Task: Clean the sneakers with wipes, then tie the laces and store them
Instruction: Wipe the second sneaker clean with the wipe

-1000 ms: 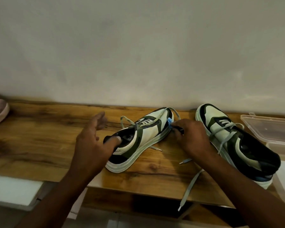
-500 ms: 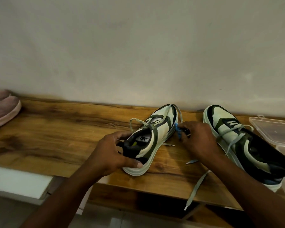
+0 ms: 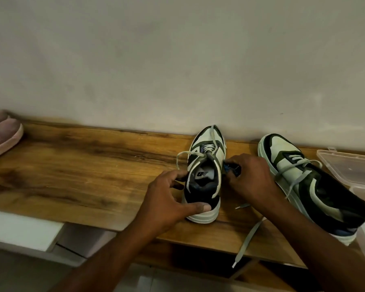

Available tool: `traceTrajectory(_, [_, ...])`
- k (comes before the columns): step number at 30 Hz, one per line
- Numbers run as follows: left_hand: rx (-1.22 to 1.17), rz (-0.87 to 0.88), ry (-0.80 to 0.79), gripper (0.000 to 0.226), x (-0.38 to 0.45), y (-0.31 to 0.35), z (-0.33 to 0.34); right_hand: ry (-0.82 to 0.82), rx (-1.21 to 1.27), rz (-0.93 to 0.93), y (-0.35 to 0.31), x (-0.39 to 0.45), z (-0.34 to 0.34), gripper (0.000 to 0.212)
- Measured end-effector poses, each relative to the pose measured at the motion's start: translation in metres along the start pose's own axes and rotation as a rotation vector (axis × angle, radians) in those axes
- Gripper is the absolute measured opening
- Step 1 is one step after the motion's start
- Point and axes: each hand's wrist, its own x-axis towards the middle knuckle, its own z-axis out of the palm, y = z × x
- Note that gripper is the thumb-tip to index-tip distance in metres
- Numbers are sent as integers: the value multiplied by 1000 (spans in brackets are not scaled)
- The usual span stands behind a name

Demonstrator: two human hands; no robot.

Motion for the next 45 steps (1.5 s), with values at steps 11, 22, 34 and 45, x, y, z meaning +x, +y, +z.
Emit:
traceTrajectory(11, [-23,98,-191,95,1,-2,14,52,27,62,16,4,-6,25])
traceTrajectory(22, [-28,118,-187,95,5,-10,17,19,59,73,9,-3,-7,24])
traceTrajectory(34, [-14,77,-251,94,3,4,18,-19,-66,137,3,-11,-25,23])
traceTrajectory(45, [-20,65,-304,83,13,16,15,-41,-149,199,-1,-17,-39,31])
